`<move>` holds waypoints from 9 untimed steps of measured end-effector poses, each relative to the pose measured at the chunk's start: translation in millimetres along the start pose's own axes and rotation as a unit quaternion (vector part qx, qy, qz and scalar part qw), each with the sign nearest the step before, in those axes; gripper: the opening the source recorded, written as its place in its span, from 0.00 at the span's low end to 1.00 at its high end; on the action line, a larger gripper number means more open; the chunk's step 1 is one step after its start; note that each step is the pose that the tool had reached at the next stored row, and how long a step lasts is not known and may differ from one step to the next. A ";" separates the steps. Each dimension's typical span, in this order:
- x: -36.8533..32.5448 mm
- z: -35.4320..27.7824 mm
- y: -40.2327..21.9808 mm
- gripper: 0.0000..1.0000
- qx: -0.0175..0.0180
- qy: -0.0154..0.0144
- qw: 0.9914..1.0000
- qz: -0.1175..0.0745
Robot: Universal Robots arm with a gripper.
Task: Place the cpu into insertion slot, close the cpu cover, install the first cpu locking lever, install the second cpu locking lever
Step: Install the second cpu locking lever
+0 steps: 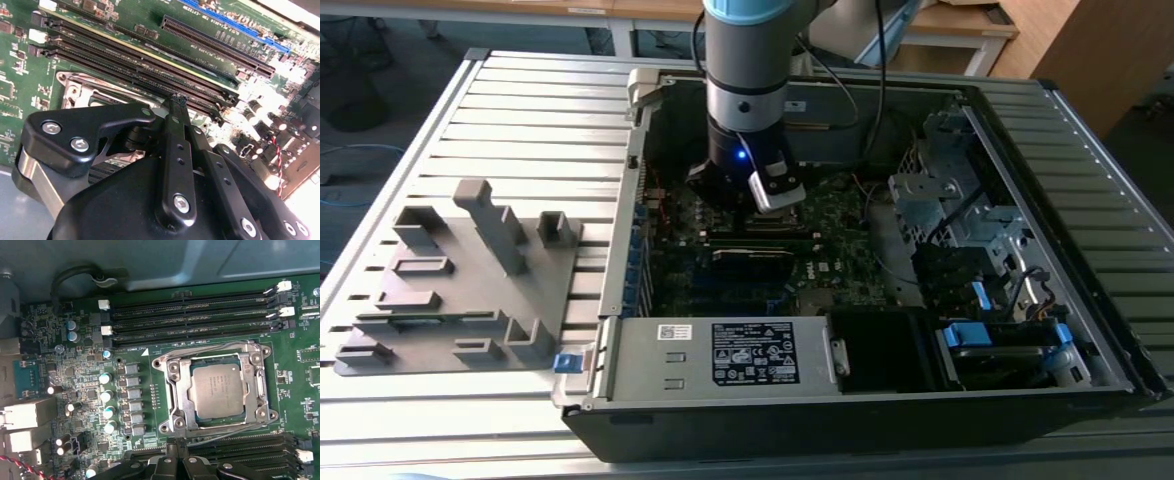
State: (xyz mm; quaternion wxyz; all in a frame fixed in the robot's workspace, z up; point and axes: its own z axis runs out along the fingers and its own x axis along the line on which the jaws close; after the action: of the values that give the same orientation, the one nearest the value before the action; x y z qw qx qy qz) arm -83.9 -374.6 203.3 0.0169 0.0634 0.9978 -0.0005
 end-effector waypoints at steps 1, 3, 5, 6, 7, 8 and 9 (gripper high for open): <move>0.0 0.3 0.0 0.11 0.000 0.000 1.000 0.000; 0.1 0.7 0.0 0.11 -0.002 0.000 1.000 0.000; 0.2 1.2 0.0 0.11 -0.006 0.001 1.000 0.000; 0.2 1.5 0.0 0.11 -0.008 0.001 1.000 0.000; 0.2 1.8 0.0 0.11 -0.009 0.001 1.000 0.000; 0.2 2.1 0.0 0.11 -0.011 0.001 1.000 0.000; 0.2 2.4 0.0 0.11 -0.013 0.002 1.000 0.000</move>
State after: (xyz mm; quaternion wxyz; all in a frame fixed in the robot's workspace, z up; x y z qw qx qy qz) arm -84.0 -374.6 200.9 0.0161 0.0635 0.9978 0.0124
